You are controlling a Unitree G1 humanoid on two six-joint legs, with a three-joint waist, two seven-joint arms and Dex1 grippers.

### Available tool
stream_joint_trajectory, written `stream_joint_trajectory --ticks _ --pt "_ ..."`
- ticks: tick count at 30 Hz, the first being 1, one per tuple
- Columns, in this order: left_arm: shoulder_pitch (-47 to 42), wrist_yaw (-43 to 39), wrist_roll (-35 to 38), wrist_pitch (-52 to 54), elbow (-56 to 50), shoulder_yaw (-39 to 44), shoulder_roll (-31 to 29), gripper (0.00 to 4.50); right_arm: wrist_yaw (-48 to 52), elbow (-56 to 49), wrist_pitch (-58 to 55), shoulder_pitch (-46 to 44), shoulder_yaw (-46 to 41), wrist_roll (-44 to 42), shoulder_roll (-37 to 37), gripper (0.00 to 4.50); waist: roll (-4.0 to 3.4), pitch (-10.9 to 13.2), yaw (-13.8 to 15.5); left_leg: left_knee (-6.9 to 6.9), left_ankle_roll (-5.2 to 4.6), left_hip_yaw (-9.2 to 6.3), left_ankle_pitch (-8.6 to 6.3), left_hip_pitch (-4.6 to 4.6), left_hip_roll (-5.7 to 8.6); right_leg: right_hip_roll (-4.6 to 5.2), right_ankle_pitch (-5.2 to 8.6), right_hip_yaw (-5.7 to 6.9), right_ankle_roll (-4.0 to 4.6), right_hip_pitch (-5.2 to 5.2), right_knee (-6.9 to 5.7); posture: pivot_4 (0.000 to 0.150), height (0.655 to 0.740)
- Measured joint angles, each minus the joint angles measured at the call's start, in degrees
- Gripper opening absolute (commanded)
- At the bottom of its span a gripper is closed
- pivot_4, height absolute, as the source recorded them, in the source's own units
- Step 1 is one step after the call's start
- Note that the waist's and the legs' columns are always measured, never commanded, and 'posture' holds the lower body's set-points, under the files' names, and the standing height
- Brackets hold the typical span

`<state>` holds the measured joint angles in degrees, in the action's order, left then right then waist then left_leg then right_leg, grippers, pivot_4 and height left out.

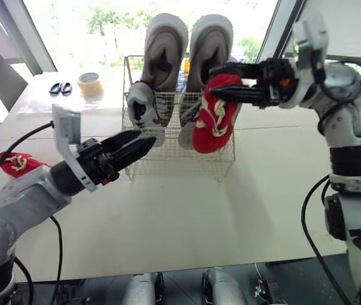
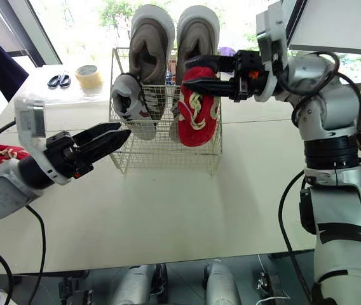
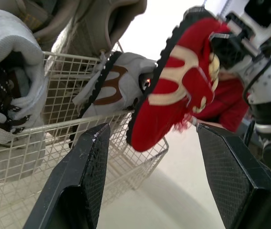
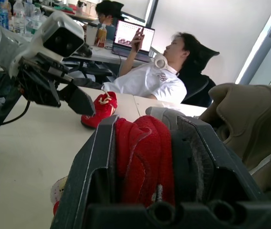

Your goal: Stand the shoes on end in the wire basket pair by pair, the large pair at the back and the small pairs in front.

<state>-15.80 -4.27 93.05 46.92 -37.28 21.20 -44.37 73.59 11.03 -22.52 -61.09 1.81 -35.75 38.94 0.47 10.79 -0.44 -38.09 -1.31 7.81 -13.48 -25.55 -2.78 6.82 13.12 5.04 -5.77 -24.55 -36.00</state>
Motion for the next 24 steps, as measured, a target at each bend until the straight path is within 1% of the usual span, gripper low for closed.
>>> stream_joint_trajectory --ticks 5,13,16,19,24 --pt "-0.2 1.8 1.4 -1.5 0.1 0.0 -1.4 2.93 -0.9 -0.6 2.0 3.4 0.0 3.2 -1.7 1.56 0.0 0.0 -0.3 0.0 0.03 0.01 0.02 0.04 0.0 -0.05 0.0 0.0 0.0 0.0 -0.04 0.15 0.7351" --pt "-1.9 2.2 2.7 -2.6 1.3 -0.3 -2.6 2.93 -0.9 -0.8 2.2 7.3 -0.1 4.5 -2.0 1.56 0.0 0.0 -0.2 0.01 0.04 0.01 0.02 0.03 0.03 -0.05 0.0 0.0 0.0 0.0 -0.03 0.15 0.7351" --pt "-2.5 2.3 2.7 -2.7 1.4 -1.5 -2.6 3.0 -1.7 -0.7 2.4 8.0 -0.2 5.3 -2.4 2.93 0.0 0.0 -0.2 0.01 0.04 0.01 0.02 0.04 0.04 -0.06 0.0 0.0 0.0 0.0 -0.03 0.15 0.7351" --pt "-3.1 3.5 4.0 -2.7 1.8 -2.5 -2.9 3.0 -1.9 -0.8 1.5 8.6 -0.4 5.2 -2.4 4.47 0.0 0.0 -0.2 0.01 0.04 0.01 0.03 0.04 0.03 -0.06 0.0 0.0 0.0 0.0 -0.04 0.15 0.7351" --pt "-3.2 3.9 5.2 -2.9 2.7 -2.4 -3.9 3.0 -3.0 -2.4 -0.5 8.5 -2.1 4.9 -2.0 4.47 0.0 0.0 -0.2 0.01 0.04 0.0 0.03 0.04 0.04 -0.06 0.0 0.0 0.0 0.01 -0.04 0.15 0.7351"
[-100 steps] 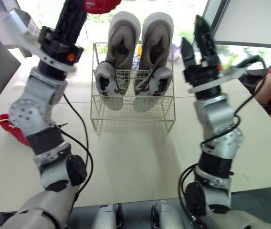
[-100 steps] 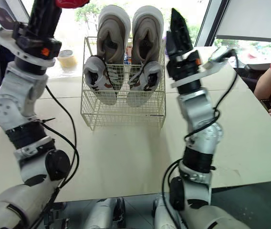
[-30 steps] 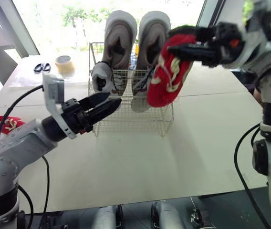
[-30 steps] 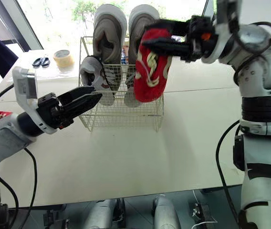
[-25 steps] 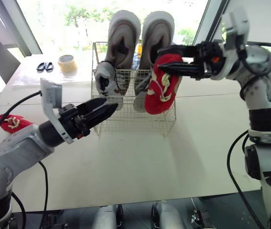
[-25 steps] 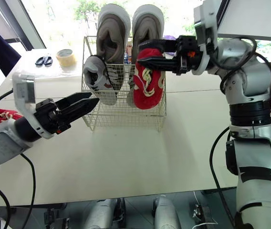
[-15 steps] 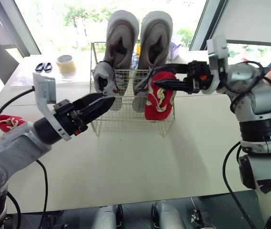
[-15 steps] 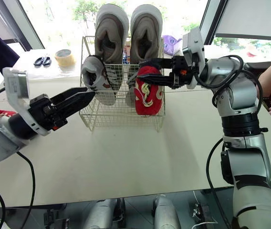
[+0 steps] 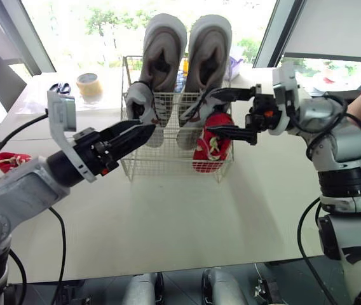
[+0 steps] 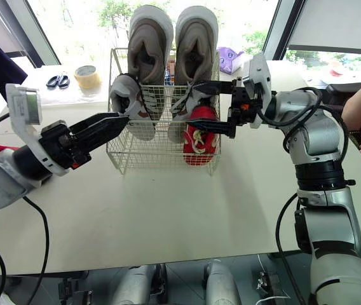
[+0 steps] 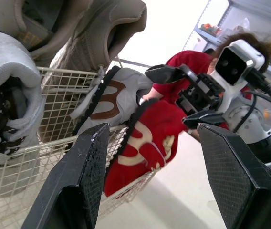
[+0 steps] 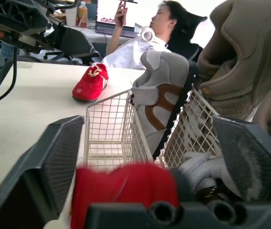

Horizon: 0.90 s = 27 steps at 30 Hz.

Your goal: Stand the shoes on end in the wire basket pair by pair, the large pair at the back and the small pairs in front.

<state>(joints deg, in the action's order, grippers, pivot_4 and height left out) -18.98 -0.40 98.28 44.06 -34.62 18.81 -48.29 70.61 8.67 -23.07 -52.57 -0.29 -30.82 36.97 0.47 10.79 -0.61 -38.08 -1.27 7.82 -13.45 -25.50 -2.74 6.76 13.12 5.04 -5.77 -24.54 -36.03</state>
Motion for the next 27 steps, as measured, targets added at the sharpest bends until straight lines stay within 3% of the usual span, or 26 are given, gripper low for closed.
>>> stream_joint_trajectory --ticks 8,13,16,17,18,21,22,27 --pt "-0.1 -0.3 0.1 -0.7 1.1 0.1 -0.1 3.0 -0.8 -1.5 -5.3 -0.3 -3.0 -3.9 0.2 4.47 0.0 0.0 0.0 0.0 0.0 0.0 0.0 0.0 0.01 -0.01 0.0 0.0 0.0 0.0 -0.01 0.15 0.7351" --pt "1.4 7.8 4.3 -1.5 9.6 6.9 -4.1 3.0 -5.7 -3.8 -13.4 -10.5 -8.0 -12.5 -1.1 4.47 -0.06 0.0 -0.5 0.08 -0.01 -0.01 0.0 0.01 -0.1 -0.05 -0.01 -0.02 0.03 -0.11 -0.07 0.15 0.7351" --pt "2.9 11.5 3.9 -2.2 14.4 13.2 -6.3 3.79 -6.2 -5.8 -15.0 -13.6 -10.1 -14.7 -0.1 4.5 0.01 0.0 -0.2 0.13 0.02 -0.03 -0.02 0.01 -0.11 -0.05 0.01 0.03 0.05 -0.07 0.02 0.15 0.7351" --pt "3.1 13.2 1.9 -2.3 16.6 14.8 -8.0 4.31 -5.6 -6.3 -15.9 -13.5 -9.7 -15.3 0.0 4.5 0.07 0.0 -0.1 0.13 0.0 -0.03 -0.03 0.0 -0.09 -0.02 0.01 0.03 0.04 -0.06 0.02 0.15 0.7351" --pt "3.1 14.7 -1.3 -2.2 19.1 15.5 -10.3 4.44 -5.1 -6.3 -16.6 -13.5 -9.1 -15.5 0.1 4.5 0.07 0.0 -0.1 0.12 -0.05 -0.01 -0.06 -0.03 -0.06 0.0 0.01 0.03 0.04 -0.08 0.04 0.15 0.7351" --pt "2.7 20.0 -16.6 1.7 33.3 13.8 -22.9 4.44 -3.4 -7.1 -16.6 -13.7 -7.2 -15.4 0.0 4.5 0.04 0.0 -0.1 0.13 -0.1 0.12 -0.27 -0.02 0.06 0.0 0.0 0.02 0.04 -0.15 0.03 0.15 0.7351" --pt "1.8 21.5 -19.2 3.6 38.1 13.7 -24.7 4.44 -2.8 -7.7 -16.0 -13.9 -6.7 -14.9 0.1 4.5 -0.01 0.0 -0.2 0.17 -0.09 0.18 -0.29 -0.03 0.01 0.01 0.0 -0.03 0.04 -0.24 0.01 0.15 0.7351" --pt "-7.1 31.8 -19.6 17.0 56.9 14.7 -25.4 4.44 5.0 -13.3 -14.3 -10.6 0.6 -11.9 3.5 4.5 0.21 0.0 0.0 0.2 0.23 0.11 -0.11 -0.37 -0.1 0.02 -0.01 -0.01 0.03 -0.56 -0.04 0.15 0.7351"
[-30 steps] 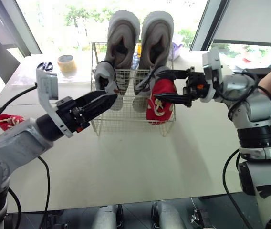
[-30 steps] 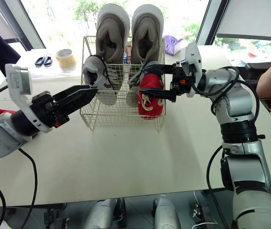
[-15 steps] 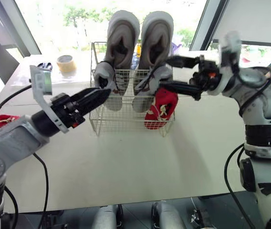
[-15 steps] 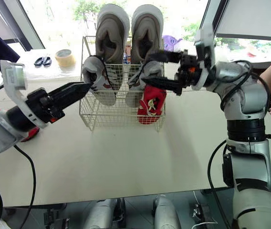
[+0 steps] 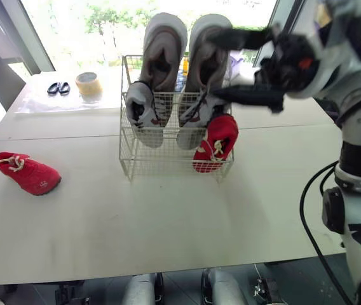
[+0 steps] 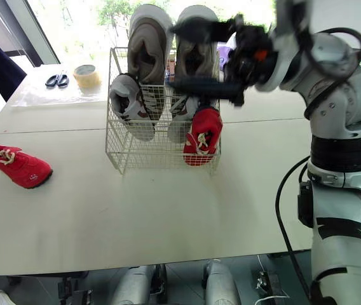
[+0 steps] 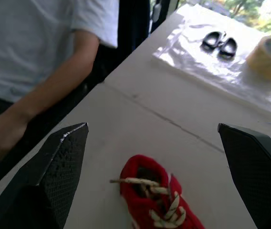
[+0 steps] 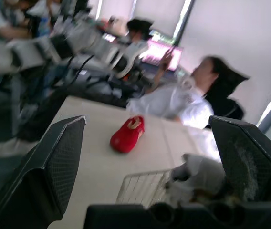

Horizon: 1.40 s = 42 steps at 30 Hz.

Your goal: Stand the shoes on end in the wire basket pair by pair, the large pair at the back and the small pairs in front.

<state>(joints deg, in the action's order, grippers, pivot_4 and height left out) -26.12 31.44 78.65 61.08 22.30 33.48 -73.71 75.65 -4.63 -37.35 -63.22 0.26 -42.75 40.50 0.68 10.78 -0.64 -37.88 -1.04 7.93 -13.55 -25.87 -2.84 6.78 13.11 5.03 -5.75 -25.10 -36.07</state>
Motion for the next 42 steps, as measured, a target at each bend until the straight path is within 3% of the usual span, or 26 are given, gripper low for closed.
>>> stream_joint_trajectory --ticks 6,14,19,22,29,34,37,39,42 --pt "-5.6 -0.1 -5.9 7.8 11.3 0.3 0.1 4.44 4.7 -5.6 -3.8 3.3 3.0 -1.2 3.2 4.5 0.08 0.0 0.0 -0.13 0.01 0.02 0.06 -0.44 0.11 -0.02 -0.01 0.06 0.0 -0.32 -0.07 0.15 0.7351" --pt "-17.7 -12.3 -22.1 7.8 22.3 -8.5 5.4 4.44 4.0 -10.7 -9.1 5.8 3.0 -4.7 3.8 4.5 0.22 -0.1 0.1 -0.14 0.15 0.1 0.09 -0.45 0.12 -0.04 -0.07 0.13 0.08 -0.31 -0.07 0.15 0.7351" --pt "-24.8 -20.1 -33.8 1.8 31.7 -13.7 9.4 4.44 1.9 -11.2 -9.9 6.5 2.9 -4.2 4.9 4.5 0.36 -0.1 0.0 -0.17 0.01 0.2 0.16 -0.47 0.12 -0.06 -0.08 0.15 0.08 -0.33 -0.08 0.15 0.7351" --pt "-25.9 -23.8 -39.4 -2.8 38.0 -14.8 11.6 3.57 0.4 -11.7 -10.1 8.3 2.6 -3.4 6.5 4.5 0.36 -0.1 -0.1 -0.17 -0.05 0.24 0.18 -0.47 0.1 -0.06 -0.08 0.15 0.08 -0.35 -0.08 0.15 0.7351" --pt "-28.8 -31.8 -47.4 -9.6 44.7 -15.5 13.3 0.03 -2.9 -13.3 -11.2 8.6 1.2 -3.8 7.4 4.5 0.37 -0.1 -0.3 -0.21 -0.07 0.23 0.19 -0.45 0.07 -0.06 -0.08 0.14 0.08 -0.35 -0.15 0.15 0.7351" --pt "-30.5 -32.3 -49.4 -9.3 46.2 -13.2 13.3 0.03 -3.2 -13.3 -11.2 8.6 1.2 -3.5 8.8 4.5 0.38 -0.1 -0.1 -0.28 -0.08 0.17 0.19 -0.47 0.05 -0.05 -0.08 0.15 0.08 -0.34 -0.18 0.15 0.7351" --pt "-30.6 -29.7 -49.7 -6.4 39.8 -11.2 13.4 0.03 -3.0 -11.6 -11.7 8.5 1.0 -3.4 10.5 4.5 0.8 0.0 -0.1 -0.32 -0.1 0.03 0.18 -0.54 0.04 -0.05 -0.08 0.17 0.08 -0.35 -0.18 0.15 0.7351" --pt "-29.2 -29.3 -49.3 -6.2 25.6 -9.9 14.1 0.03 -3.3 -8.9 -14.0 7.8 0.0 -4.5 11.0 4.5 1.29 0.1 0.1 -0.4 -0.04 -0.22 0.22 -0.75 -0.07 -0.02 -0.09 0.3 0.1 -0.39 -0.2 0.15 0.7351" --pt "-27.7 -32.3 -44.6 -12.4 -3.2 -5.3 19.4 0.03 -3.7 -6.2 -16.0 5.6 -2.0 -5.7 11.8 4.5 1.39 0.0 0.9 -0.43 -0.19 -0.22 0.11 -0.74 0.05 0.22 -0.14 0.31 0.13 -0.28 0.01 0.15 0.7351"
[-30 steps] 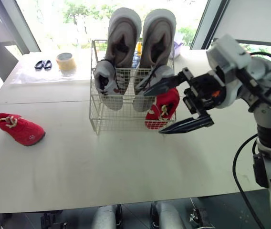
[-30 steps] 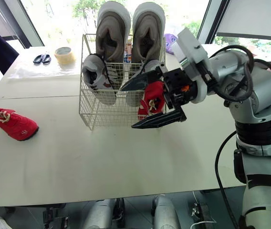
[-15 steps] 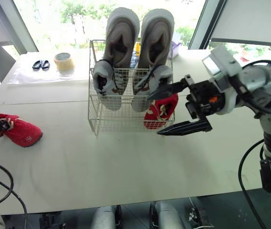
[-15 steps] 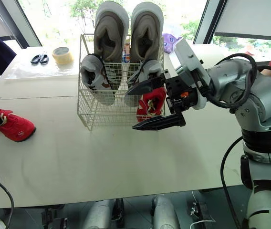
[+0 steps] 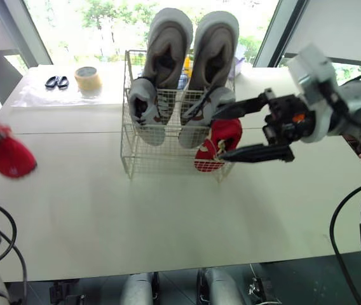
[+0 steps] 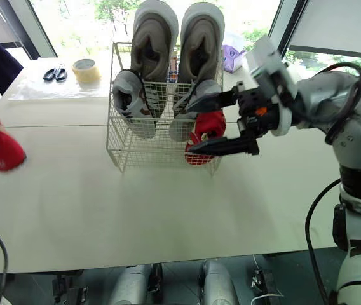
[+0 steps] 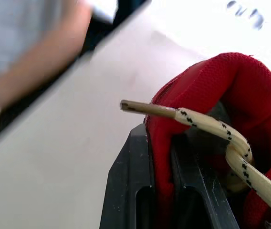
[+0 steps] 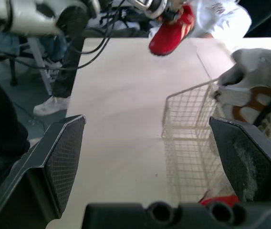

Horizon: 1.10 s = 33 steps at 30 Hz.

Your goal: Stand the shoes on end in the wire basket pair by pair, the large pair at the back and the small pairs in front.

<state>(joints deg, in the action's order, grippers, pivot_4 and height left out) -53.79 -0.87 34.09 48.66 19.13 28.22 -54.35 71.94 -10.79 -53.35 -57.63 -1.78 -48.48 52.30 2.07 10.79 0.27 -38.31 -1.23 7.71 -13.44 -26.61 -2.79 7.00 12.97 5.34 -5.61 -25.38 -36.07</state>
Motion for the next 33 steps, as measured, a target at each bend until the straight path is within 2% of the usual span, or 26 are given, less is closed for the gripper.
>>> stream_joint_trajectory --ticks 3,7,12,14,21,29,33 --pt "-0.6 -2.2 6.1 -3.9 -19.3 3.4 6.2 0.03 2.1 0.5 0.0 0.5 0.5 0.3 1.5 4.5 -0.13 -0.1 0.0 0.0 -0.18 0.26 -0.09 0.21 0.1 0.16 -0.04 0.0 -0.1 0.11 0.02 0.15 0.7351" --pt "0.1 -3.2 7.0 -7.6 -28.3 0.5 12.1 0.03 4.4 2.3 0.8 1.5 2.0 2.5 2.8 4.5 -0.15 -0.1 0.0 -0.03 -0.01 0.34 0.05 0.29 0.07 -0.15 -0.08 0.02 -0.12 0.12 -0.15 0.15 0.7351" --pt "-0.1 -1.4 3.5 -15.7 -38.3 -10.7 27.4 0.03 4.4 2.4 -2.2 2.3 1.4 1.0 3.2 4.5 -0.15 -0.1 0.7 -0.17 -0.01 0.22 0.1 0.27 0.05 -0.2 -0.1 0.1 -0.09 0.3 -0.15 0.15 0.7351" --pt "0.7 0.1 1.3 -17.9 -39.6 -13.8 31.5 0.03 4.9 1.2 -2.4 4.2 1.5 1.0 3.3 4.5 -0.15 -0.1 0.5 -0.52 -0.16 0.2 0.01 0.2 -0.01 -0.23 -0.1 0.11 -0.1 0.33 -0.18 0.15 0.7351" --pt "4.8 -0.5 -4.0 -19.1 -45.4 -20.9 34.3 0.03 3.2 -0.4 -3.4 6.1 2.0 1.1 2.9 4.5 -0.28 0.0 0.4 -0.7 -0.25 0.11 -0.05 0.2 -0.07 -0.22 -0.11 0.1 -0.12 0.32 -0.24 0.15 0.7351" --pt "15.3 -3.7 -7.5 -18.9 -51.3 -24.5 33.5 0.03 0.3 -2.9 -5.4 9.0 0.7 -1.1 2.9 4.5 -0.3 0.0 0.5 -0.81 -0.41 0.04 -0.15 0.2 -0.06 -0.18 -0.11 0.1 -0.12 0.47 -0.18 0.15 0.7351" --pt "22.3 -2.5 -11.8 -21.1 -52.3 -26.6 36.4 0.03 -0.7 -2.9 -5.9 9.2 0.7 -1.8 2.6 4.5 -0.31 0.0 0.5 -0.82 -0.4 0.02 -0.15 0.2 -0.06 -0.19 -0.11 0.11 -0.12 0.46 -0.18 0.15 0.7351"
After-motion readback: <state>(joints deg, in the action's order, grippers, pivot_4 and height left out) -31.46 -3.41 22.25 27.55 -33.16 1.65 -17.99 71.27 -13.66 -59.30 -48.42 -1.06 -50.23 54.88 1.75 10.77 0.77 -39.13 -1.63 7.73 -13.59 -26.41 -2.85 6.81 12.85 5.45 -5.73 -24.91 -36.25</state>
